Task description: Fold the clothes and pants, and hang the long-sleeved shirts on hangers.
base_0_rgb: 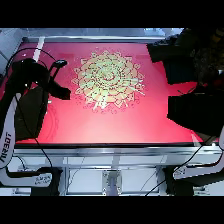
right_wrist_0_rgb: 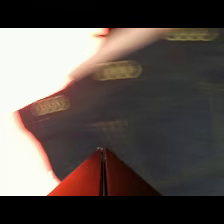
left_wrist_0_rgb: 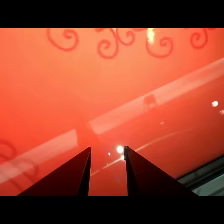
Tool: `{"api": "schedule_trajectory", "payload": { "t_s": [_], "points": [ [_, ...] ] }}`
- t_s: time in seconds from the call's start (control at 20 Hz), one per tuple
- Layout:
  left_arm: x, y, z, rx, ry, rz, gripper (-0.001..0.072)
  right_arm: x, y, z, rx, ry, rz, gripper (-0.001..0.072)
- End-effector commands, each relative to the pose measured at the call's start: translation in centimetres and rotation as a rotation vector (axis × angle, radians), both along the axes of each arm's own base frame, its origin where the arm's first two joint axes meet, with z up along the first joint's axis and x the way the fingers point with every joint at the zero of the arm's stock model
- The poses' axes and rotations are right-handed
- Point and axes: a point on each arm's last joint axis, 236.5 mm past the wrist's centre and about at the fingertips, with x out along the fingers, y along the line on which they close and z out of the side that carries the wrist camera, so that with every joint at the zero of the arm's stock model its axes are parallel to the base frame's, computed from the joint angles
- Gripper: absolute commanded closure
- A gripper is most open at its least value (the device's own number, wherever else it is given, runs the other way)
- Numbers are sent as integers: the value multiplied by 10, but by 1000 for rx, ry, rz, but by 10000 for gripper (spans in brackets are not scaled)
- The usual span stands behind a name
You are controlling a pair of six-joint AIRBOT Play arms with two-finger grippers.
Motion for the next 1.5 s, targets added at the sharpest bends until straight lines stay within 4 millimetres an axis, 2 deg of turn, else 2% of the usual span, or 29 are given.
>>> {"api": "schedule_trajectory", "payload": {
  "t_s": [0.0, 0.1, 0.2, 0.3, 0.4, 0.6, 0.9, 1.45],
  "points": [
    [0, -13, -13, -5, 27, -9, 464, 24, 155, -40, 78, 73, 323, 703],
    [-4, -18, -22, -5, 65, 17, 464, 18, 233, -65, 57, 132, 506, 703],
    [-12, -23, -32, 0, 115, 14, 464, -3, 287, -90, 4, 218, 653, 703],
    [-24, -25, -42, 10, 180, -6, 464, -36, 320, -110, -20, 343, 755, 703],
    [-37, -26, -49, 20, 247, -24, 464, -55, 337, -121, -38, 409, 809, 702],
    [-47, -25, -53, 27, 301, -22, 464, -75, 350, -120, 1, 463, 811, 703],
    [-50, -24, -59, 31, 328, -12, 464, -102, 343, -112, 22, 589, 796, 703],
    [-55, -23, -84, 45, 413, -8, 464, -107, 344, -110, 31, 606, 797, 702]
  ]
}}
